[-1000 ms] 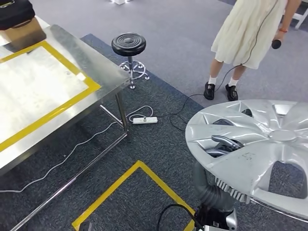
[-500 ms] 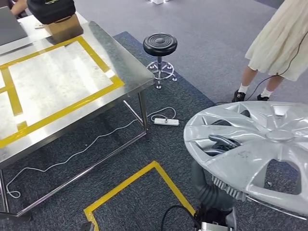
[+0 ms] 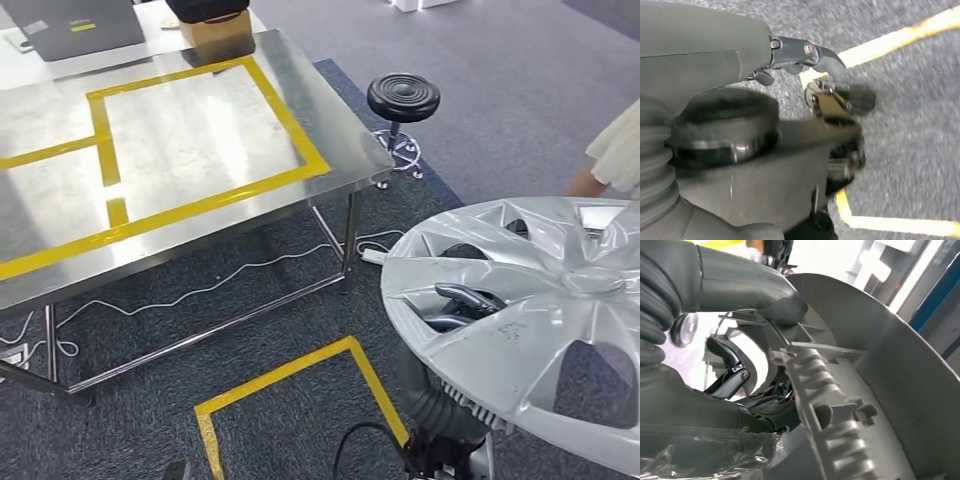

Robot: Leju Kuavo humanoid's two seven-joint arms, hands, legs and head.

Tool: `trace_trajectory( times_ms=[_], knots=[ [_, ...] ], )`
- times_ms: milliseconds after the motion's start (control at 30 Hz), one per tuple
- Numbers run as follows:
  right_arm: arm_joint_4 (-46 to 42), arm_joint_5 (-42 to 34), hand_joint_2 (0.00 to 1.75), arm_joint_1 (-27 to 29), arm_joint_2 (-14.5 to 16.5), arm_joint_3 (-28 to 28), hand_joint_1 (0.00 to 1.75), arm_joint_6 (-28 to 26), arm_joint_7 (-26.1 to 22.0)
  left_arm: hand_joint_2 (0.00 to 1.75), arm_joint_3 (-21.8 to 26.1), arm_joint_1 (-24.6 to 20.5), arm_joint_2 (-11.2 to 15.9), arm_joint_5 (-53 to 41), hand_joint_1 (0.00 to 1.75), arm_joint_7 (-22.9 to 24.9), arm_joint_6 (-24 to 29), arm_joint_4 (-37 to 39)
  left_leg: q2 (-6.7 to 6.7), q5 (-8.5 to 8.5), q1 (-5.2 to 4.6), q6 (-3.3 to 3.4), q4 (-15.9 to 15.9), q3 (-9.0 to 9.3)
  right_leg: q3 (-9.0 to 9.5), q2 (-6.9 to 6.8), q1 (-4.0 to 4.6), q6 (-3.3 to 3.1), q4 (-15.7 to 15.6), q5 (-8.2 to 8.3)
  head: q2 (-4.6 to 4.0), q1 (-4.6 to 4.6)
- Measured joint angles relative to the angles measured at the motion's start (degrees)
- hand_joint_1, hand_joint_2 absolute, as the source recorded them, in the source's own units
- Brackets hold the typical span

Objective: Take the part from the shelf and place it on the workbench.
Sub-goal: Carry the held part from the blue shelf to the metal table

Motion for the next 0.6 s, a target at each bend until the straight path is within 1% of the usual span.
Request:
trace_trajectory(
  times_ms=[33,67,100,133,167,200,233,267,300,333,367,400,433,467,500,533,567,600],
  knots=[
    [-0.1,0.0,1.75,0.0,0.0,0.0,1.75,0.0,0.1,1.75,0.0,-0.1,0.0,-0.1,0.00,0.0,-0.1,0.0,-0.70,0.02,0.11,0.19,0.0,-0.01,-1.65,1.66,-0.05,0.17,3.5,-1.80,0.00,0.19],
    [-0.1,0.0,1.75,0.0,0.0,0.0,1.75,0.0,0.2,1.75,0.0,-0.1,0.0,-0.2,0.00,0.0,-0.1,0.0,-1.45,0.04,0.14,0.34,0.0,-0.03,-3.61,2.50,-0.06,0.22,7.5,-3.56,0.00,0.29],
    [-0.1,0.0,1.75,0.0,0.0,0.0,1.75,0.0,0.3,1.75,0.0,-0.2,0.0,-0.3,0.00,0.0,-0.2,0.0,-2.25,0.04,0.14,0.41,0.0,-0.03,-5.39,2.82,-0.06,0.23,10.9,-4.66,0.00,0.34],
    [-0.1,0.1,1.75,0.0,0.0,0.0,1.75,0.0,0.4,1.75,0.0,-0.1,0.0,-0.4,0.00,0.0,-0.3,0.0,-3.10,0.04,0.14,0.42,0.0,0.00,-6.48,2.94,-0.06,0.21,12.6,-4.74,0.00,0.36],
    [-0.1,0.1,1.75,0.0,0.0,0.0,1.75,0.0,0.5,1.75,0.0,-0.1,0.0,-0.4,0.00,-0.1,-0.3,0.0,-3.94,0.06,0.16,0.39,0.0,0.07,-6.51,3.02,-0.09,0.14,12.1,-3.67,0.00,0.36],
    [-0.1,0.1,1.75,0.0,0.0,0.0,1.75,0.0,0.5,1.75,0.0,-0.1,0.0,-0.4,0.00,-0.2,-0.4,0.0,-4.85,0.07,0.21,0.33,0.0,0.17,-5.44,3.28,-0.17,0.06,9.4,-1.64,0.00,0.36],
    [-0.1,0.2,1.75,0.0,0.0,0.0,1.75,0.0,0.5,1.75,0.0,-0.1,0.0,-0.4,0.00,-0.3,-0.4,0.0,-5.71,0.08,0.26,0.19,0.0,0.24,-3.72,4.30,-0.37,0.04,5.4,0.59,0.00,0.38],
    [-0.1,0.4,1.75,0.0,0.0,0.0,1.75,0.0,0.5,1.75,0.0,-0.2,0.0,-0.4,0.00,-0.5,-0.4,0.0,-6.53,0.09,0.24,-0.06,0.2,0.19,-2.01,5.81,-0.66,0.03,1.5,2.12,0.00,0.40],
    [-0.1,0.5,1.75,0.0,0.0,0.0,1.75,0.0,0.5,1.75,0.0,-0.2,0.0,-0.4,0.00,-0.6,-0.5,0.0,-7.29,0.18,0.25,-0.39,0.2,0.03,-0.71,7.15,-0.90,-0.06,-1.4,3.06,0.00,0.39],
    [-0.1,0.7,1.75,0.0,0.0,0.0,1.75,0.0,0.5,1.75,0.0,-0.3,0.1,-0.4,0.00,-0.7,-0.5,0.0,-7.89,0.32,0.27,-0.77,0.2,-0.21,-0.11,8.19,-1.02,-0.20,-2.8,3.24,0.00,0.41],
    [-0.1,0.8,1.75,0.0,0.0,0.0,1.75,0.0,0.4,1.75,0.0,-0.2,0.1,-0.4,0.00,-0.7,-0.5,0.0,-8.46,0.52,0.36,-1.18,0.2,-0.45,0.01,8.35,-0.95,-0.52,-3.1,3.08,0.01,0.39],
    [-0.2,0.9,1.75,0.0,0.0,0.0,1.75,0.0,0.3,1.75,0.0,-0.2,0.1,-0.4,0.00,-0.7,-0.5,0.0,-9.03,0.73,0.53,-1.56,0.0,-0.61,0.04,7.78,-0.88,-0.94,-3.1,3.22,0.01,0.37],
    [-0.2,0.9,1.75,0.0,0.0,0.0,1.75,0.0,0.2,1.75,0.0,-0.1,0.1,-0.4,0.00,-0.7,-0.5,0.0,-8.89,0.70,0.58,-1.88,0.0,-0.73,0.11,7.12,-0.84,-1.34,-3.2,3.34,0.01,0.39],
    [-0.2,0.9,1.75,0.0,0.1,0.0,1.75,0.0,0.1,1.75,0.1,0.0,0.1,-0.3,0.00,-0.7,-0.5,0.0,-8.03,0.20,0.52,-2.18,0.6,-1.09,0.23,6.42,-0.87,-1.75,-3.4,3.44,0.01,0.17],
    [-0.3,0.9,1.75,0.1,0.1,0.0,1.75,0.0,0.0,1.75,0.1,0.0,0.1,-0.2,0.00,-0.6,-0.4,0.0,-6.60,-0.94,0.41,-2.44,2.3,-1.98,0.33,5.62,-0.92,-2.07,-3.6,3.53,0.00,-0.06],
    [-0.4,0.8,1.75,0.2,0.1,-0.1,1.75,0.0,-0.1,1.75,0.1,-0.1,0.1,-0.1,0.00,-0.6,-0.3,0.0,-4.76,-2.61,0.29,-2.64,5.2,-3.40,0.39,4.81,-0.84,-2.30,-3.6,3.52,0.00,-0.32],
    [-0.5,0.8,1.75,0.4,0.1,-0.1,1.75,0.0,-0.2,1.75,0.3,-0.1,0.1,0.1,0.00,-0.6,-0.2,0.0,-3.37,-4.49,0.25,-2.81,9.1,-5.28,0.39,3.99,-0.73,-2.49,-3.7,3.46,0.00,-0.56],
    [-0.6,0.8,1.75,0.5,0.1,-0.2,1.75,0.0,-0.3,1.75,0.4,-0.2,0.1,0.2,0.00,-0.5,-0.1,0.0,-2.60,-5.97,0.26,-2.90,12.7,-7.10,0.39,3.12,-0.60,-2.61,-3.7,3.39,0.00,-0.59]
  ],
)
